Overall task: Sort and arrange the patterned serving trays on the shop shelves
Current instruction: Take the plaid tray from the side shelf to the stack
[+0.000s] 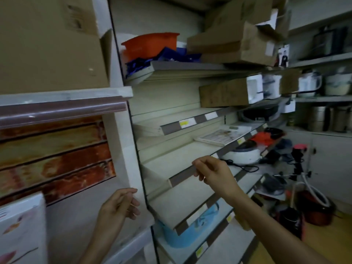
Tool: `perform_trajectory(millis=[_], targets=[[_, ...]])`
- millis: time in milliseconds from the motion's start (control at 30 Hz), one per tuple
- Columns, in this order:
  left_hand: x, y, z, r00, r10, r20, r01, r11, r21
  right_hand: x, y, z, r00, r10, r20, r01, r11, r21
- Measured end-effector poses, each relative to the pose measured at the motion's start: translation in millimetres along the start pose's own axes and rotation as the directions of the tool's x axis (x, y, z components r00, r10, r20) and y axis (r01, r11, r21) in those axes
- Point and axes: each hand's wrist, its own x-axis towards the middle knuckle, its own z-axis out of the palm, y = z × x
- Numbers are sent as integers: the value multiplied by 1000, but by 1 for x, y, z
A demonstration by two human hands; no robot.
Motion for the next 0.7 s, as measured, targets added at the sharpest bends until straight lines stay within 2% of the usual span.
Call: perform_trajectory(millis=[133,400,567,700], targets=[[15,-1,74,998,-25,58,28,998,-59,17,17,-59,999,14,-36,-14,1000,15],[64,-17,179,977,-28,210,34,999,-24,52,66,-139,989,67,-132,-66,998,13],[115,-25,234,941,89,327,-127,987,97,84,96,-175,983,91,-163,-93,996,-7],[171,-34,281,897,181,404,-296,923,244,118,123,-199,979,89,-185,-95,995,-19]])
